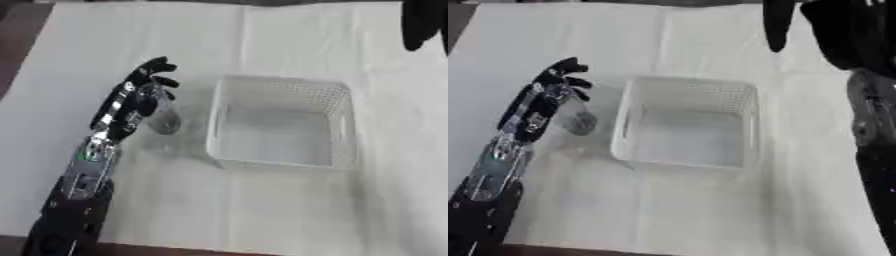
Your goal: Pick up objects on the table and place them in the box.
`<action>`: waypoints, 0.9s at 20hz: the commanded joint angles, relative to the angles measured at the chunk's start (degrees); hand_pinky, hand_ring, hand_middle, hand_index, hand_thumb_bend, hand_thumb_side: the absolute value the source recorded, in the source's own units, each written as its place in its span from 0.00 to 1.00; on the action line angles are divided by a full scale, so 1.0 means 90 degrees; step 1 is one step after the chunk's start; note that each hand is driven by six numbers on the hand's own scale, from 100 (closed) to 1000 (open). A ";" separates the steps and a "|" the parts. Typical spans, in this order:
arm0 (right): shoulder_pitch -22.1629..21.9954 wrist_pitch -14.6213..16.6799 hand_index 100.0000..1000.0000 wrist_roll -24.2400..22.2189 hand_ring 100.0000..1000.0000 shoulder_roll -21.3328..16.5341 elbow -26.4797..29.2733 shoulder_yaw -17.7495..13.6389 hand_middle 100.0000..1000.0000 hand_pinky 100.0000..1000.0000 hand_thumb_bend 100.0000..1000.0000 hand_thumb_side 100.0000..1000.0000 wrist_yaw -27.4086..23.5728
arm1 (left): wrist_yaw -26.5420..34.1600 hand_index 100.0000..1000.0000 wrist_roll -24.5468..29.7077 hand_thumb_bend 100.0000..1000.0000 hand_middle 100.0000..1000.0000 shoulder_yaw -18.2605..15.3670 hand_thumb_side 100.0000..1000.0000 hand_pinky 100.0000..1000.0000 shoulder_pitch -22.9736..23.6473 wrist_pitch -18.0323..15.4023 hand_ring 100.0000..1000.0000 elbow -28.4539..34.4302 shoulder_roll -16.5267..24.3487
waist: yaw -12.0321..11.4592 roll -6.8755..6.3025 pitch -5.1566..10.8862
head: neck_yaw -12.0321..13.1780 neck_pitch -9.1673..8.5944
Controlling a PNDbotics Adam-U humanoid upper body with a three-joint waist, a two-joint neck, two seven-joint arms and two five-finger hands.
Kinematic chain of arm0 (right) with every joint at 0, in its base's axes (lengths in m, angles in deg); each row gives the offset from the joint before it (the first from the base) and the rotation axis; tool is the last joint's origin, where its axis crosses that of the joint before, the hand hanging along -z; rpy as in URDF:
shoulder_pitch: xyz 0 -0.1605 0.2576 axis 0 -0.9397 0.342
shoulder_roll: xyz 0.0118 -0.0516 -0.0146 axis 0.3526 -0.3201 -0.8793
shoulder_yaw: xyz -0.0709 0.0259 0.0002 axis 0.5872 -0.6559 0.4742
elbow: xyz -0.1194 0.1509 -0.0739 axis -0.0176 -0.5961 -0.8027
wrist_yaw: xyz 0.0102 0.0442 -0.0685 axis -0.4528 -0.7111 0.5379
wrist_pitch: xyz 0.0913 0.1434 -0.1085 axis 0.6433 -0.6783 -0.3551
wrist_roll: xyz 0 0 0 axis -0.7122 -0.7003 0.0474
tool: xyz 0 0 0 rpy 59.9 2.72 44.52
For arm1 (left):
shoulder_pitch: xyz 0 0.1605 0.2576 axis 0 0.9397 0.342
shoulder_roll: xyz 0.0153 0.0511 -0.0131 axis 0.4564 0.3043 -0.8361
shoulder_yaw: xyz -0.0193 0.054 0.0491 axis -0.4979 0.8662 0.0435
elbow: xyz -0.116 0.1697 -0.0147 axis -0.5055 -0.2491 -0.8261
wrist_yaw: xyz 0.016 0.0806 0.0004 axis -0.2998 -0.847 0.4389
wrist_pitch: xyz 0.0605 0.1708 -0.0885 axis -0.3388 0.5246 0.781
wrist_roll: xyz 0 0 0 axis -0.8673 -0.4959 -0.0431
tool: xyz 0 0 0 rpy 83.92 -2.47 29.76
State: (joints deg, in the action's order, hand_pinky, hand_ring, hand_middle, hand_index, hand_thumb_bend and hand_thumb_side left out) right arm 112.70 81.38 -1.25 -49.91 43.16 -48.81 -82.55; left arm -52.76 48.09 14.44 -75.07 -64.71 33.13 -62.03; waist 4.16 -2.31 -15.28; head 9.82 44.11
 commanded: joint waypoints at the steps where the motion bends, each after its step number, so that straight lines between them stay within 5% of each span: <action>1: 0.0101 0.1321 0.02 -0.1294 0.39 -0.0112 0.0120 -0.0001 0.53 0.22 0.00 0.84 0.0030 | -0.0076 0.93 0.0017 0.60 0.77 -0.0005 0.80 0.53 -0.0012 -0.0015 0.68 0.0072 0.0043 | -0.0004 -0.0004 0.0079 | -0.0017 0.0001; 8: 0.0109 0.1321 0.02 -0.1294 0.39 -0.0127 0.0125 0.0018 0.53 0.22 0.00 0.84 0.0048 | -0.0159 0.93 0.0020 0.59 0.77 -0.0010 0.81 0.53 0.0005 -0.0013 0.68 0.0062 0.0027 | -0.0006 -0.0024 0.0055 | -0.0022 0.0001; 12: 0.0096 0.1307 0.02 -0.1294 0.39 -0.0130 0.0124 0.0026 0.53 0.22 0.00 0.84 0.0059 | -0.0340 0.92 0.0062 0.58 0.77 -0.0020 0.71 0.52 -0.0010 0.0010 0.67 0.0055 0.0009 | -0.0010 -0.0049 0.0056 | -0.0029 0.0001; 18: 0.0065 0.1268 0.02 -0.1294 0.39 -0.0120 0.0127 0.0024 0.52 0.22 0.00 0.84 0.0061 | -0.0871 0.89 -0.0264 0.60 0.68 -0.0055 0.70 0.38 -0.0117 0.0456 0.55 -0.0072 -0.0072 | 0.0010 -0.0083 0.0070 | -0.0034 0.0001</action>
State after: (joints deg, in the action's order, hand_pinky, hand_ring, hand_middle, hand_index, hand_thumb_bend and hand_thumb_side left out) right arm 112.70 81.36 -1.27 -49.95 43.16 -48.46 -82.06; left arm -59.41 46.40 14.48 -75.61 -61.53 32.09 -63.05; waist 4.20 -3.05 -15.62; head 9.65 44.11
